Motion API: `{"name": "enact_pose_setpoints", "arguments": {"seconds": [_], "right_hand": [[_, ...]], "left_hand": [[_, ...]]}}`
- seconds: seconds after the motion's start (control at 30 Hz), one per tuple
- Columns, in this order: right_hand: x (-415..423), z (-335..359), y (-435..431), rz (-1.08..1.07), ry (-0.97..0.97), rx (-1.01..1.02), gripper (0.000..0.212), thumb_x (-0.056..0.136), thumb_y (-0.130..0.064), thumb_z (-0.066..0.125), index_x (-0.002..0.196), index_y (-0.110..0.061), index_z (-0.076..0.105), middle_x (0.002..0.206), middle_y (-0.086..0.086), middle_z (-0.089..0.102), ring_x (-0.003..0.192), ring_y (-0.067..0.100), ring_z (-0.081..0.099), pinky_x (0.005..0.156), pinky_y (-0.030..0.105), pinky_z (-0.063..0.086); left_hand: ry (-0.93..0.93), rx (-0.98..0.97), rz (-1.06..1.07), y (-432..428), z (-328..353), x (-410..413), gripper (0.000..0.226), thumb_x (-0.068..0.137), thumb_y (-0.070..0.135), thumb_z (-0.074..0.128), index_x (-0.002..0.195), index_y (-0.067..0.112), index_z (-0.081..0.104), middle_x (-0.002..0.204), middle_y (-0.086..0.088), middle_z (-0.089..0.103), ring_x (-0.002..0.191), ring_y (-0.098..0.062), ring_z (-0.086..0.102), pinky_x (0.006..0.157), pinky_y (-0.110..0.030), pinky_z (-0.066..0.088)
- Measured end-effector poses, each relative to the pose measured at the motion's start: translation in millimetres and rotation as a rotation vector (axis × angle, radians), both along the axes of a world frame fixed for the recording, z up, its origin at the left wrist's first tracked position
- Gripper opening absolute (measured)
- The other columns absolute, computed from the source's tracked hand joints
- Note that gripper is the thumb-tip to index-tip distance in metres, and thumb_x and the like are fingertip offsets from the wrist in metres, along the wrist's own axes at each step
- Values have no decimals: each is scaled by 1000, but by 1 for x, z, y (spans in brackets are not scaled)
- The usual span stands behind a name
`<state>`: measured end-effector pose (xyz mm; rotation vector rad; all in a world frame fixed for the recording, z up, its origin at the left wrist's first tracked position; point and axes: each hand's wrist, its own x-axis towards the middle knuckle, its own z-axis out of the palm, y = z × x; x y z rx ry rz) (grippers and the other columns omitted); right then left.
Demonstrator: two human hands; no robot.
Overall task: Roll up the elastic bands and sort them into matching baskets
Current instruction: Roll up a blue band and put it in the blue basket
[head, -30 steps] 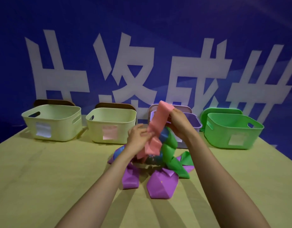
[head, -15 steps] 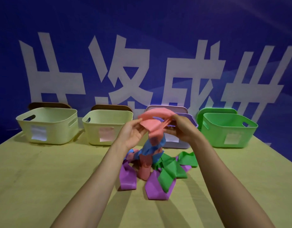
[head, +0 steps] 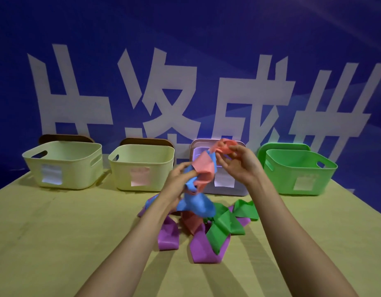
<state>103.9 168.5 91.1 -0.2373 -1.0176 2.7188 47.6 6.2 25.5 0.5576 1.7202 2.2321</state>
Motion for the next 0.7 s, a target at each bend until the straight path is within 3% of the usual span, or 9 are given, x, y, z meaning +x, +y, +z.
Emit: {"name": "enact_pose_setpoints", "arguments": {"seconds": [0.1, 0.2, 0.3, 0.37, 0.43, 0.5, 0.57, 0.63, 0.7], "right_hand": [[7, -8, 11, -34, -48, 36, 14, 89, -11, 50, 79, -10, 60, 64, 5, 67, 69, 18, 64, 73, 35, 51], [7, -19, 22, -56, -103, 76, 13, 86, -14, 53, 75, -10, 58, 60, 5, 64, 73, 18, 59, 76, 34, 48], [1, -33, 23, -74, -232, 292, 16, 88, -12, 51, 74, -8, 58, 57, 5, 61, 71, 19, 56, 77, 32, 49], [0, -42, 20, -91, -374, 664, 8, 88, -8, 52, 88, -7, 59, 84, 10, 63, 86, 22, 56, 80, 37, 48], [3, -48, 16, -50, -436, 984, 33, 84, -2, 57, 115, -12, 54, 113, 9, 53, 101, 22, 50, 83, 37, 43], [8, -48, 10, 14, -298, 1094, 55, 83, 2, 58, 131, -21, 48, 129, 3, 47, 115, 19, 46, 90, 33, 39], [10, -43, 3, 57, -78, 1171, 61, 84, 3, 58, 133, -31, 48, 134, -4, 47, 122, 13, 44, 94, 30, 41], [8, -40, -4, 76, 64, 1252, 61, 84, 1, 62, 131, -36, 48, 131, -6, 52, 122, 7, 48, 95, 27, 45], [4, -38, -9, 118, 87, 1329, 55, 85, 1, 64, 129, -28, 51, 120, -3, 60, 112, 7, 57, 91, 22, 49]], "left_hand": [[105, -98, 133, -13, 10, -9, 18, 81, 9, 70, 92, 20, 62, 85, -7, 62, 69, -16, 58, 58, -20, 47], [267, -405, 43, -22, 17, -10, 32, 76, 13, 75, 103, 17, 60, 90, -2, 60, 70, -12, 56, 49, -16, 46], [481, -563, 209, -25, 13, -13, 17, 78, 4, 65, 71, 18, 57, 71, -1, 53, 66, -19, 52, 46, -11, 38], [551, -597, 350, -26, 11, -15, 23, 80, 2, 60, 65, 19, 54, 72, -2, 48, 67, -21, 49, 48, -12, 35], [645, -646, 384, -25, 11, -14, 14, 82, 2, 59, 85, 15, 66, 88, -5, 49, 75, -21, 51, 57, -14, 33], [684, -652, 389, -23, 11, -13, 19, 84, 7, 63, 101, 13, 69, 98, -6, 48, 82, -19, 52, 64, -17, 36], [760, -635, 408, -19, 14, -10, 17, 82, 13, 70, 99, 11, 71, 98, -3, 46, 85, -16, 50, 68, -18, 36], [847, -620, 395, -14, 19, -8, 14, 83, 13, 70, 96, 8, 72, 93, -1, 46, 86, -17, 50, 72, -19, 34], [844, -553, 343, -11, 22, -7, 10, 86, 12, 67, 93, 6, 70, 87, -1, 50, 84, -20, 52, 72, -22, 36]]}}
